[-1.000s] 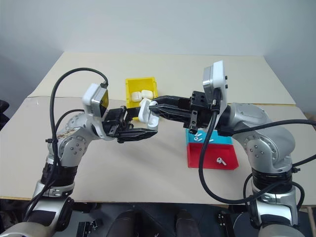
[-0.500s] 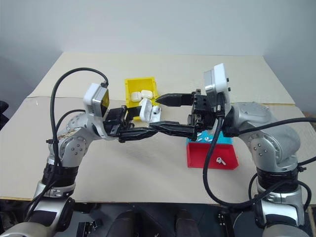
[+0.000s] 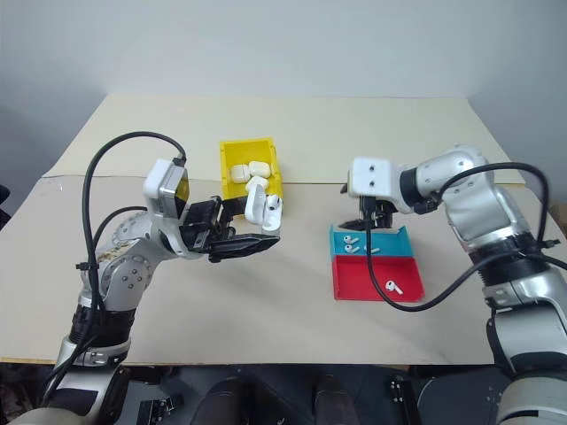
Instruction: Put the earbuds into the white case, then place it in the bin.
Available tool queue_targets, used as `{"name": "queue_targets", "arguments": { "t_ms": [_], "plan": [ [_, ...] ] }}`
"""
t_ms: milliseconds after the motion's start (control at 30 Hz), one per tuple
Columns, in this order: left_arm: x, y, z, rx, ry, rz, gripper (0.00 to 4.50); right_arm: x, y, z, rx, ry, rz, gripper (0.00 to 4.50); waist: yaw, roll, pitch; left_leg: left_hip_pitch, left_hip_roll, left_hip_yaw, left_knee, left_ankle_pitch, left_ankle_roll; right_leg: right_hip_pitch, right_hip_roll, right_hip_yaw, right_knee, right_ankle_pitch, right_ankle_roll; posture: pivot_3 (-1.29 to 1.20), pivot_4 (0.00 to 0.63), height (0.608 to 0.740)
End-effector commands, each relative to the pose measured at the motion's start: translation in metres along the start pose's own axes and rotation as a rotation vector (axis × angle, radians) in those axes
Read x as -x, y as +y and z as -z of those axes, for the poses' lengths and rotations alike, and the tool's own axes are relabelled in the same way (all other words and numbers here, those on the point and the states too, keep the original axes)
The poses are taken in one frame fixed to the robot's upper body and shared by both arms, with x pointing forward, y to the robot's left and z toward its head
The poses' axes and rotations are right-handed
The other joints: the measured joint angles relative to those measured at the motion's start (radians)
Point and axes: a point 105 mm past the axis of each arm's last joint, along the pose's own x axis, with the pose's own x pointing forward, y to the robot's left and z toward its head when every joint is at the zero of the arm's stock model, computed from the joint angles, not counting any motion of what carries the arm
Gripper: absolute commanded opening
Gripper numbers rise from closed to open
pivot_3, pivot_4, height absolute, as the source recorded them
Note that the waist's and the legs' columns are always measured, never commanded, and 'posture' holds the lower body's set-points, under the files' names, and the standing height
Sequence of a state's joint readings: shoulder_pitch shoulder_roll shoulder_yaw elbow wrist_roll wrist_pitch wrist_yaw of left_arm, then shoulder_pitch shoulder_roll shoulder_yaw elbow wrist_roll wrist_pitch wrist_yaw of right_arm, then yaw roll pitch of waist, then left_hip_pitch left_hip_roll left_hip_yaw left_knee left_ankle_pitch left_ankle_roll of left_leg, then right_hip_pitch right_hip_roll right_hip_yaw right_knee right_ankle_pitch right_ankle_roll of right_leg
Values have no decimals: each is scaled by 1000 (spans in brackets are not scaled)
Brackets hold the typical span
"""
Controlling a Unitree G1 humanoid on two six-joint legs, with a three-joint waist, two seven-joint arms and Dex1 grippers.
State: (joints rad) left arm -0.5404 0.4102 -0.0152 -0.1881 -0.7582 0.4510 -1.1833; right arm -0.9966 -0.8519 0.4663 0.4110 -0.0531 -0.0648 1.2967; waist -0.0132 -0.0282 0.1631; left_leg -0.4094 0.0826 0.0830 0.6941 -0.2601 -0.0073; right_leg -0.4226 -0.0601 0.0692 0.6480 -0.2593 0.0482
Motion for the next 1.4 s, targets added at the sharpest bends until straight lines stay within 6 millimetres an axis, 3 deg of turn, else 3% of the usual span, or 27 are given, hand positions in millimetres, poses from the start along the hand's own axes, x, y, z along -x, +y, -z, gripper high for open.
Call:
{"name": "queue_targets", "arguments": {
  "t_ms": [33, 67, 300, 600, 1333, 1367, 1400],
  "plan": [
    [-1, -5, -13, -73, -19, 6, 2800, -1, -7, 12, 178, 96, -80, 2651, -3, 0, 0, 0, 0, 0, 0, 0, 0, 0, 0, 0, 0, 0, 0, 0, 150, 740],
    [0, -5, -13, -77, -16, 2, 2800, -3, -8, 13, 191, 102, -106, 2353, -5, 0, 0, 0, 0, 0, 0, 0, 0, 0, 0, 0, 0, 0, 0, 0, 150, 740],
    [3, -7, -14, -89, -9, -28, 2800, -16, -4, 16, 266, 111, -218, 2353, -5, 0, 0, 1, 0, 1, -1, 1, -1, 0, 0, 0, 0, 0, 0, 0, 150, 740],
    [4, -10, -15, -99, -9, -58, 2800, -38, -1, 25, 285, 154, -217, 2353, -5, 0, 0, 1, 0, 1, -1, 1, -2, 0, 0, 0, 1, 0, 0, 0, 150, 740],
    [7, -14, -15, -95, 3, -79, 2800, -54, 13, 26, 274, 122, -257, 2353, -18, 1, 0, 4, 1, 1, -1, 1, -2, 2, 0, 0, 2, 0, 0, 0, 150, 740],
    [7, -14, -15, -95, 3, -79, 2800, -54, 14, 26, 273, 119, -261, 1915, -18, 1, 0, 4, 1, 1, -1, 1, -2, 2, 0, 0, 2, 0, 0, 0, 150, 740],
    [7, -14, -15, -96, 4, -79, 2800, -54, 15, 26, 270, 115, -265, 1758, -19, 1, 0, 4, 1, 1, -1, 1, -2, 2, 0, 0, 2, 0, 0, 0, 150, 740]
  ]
}}
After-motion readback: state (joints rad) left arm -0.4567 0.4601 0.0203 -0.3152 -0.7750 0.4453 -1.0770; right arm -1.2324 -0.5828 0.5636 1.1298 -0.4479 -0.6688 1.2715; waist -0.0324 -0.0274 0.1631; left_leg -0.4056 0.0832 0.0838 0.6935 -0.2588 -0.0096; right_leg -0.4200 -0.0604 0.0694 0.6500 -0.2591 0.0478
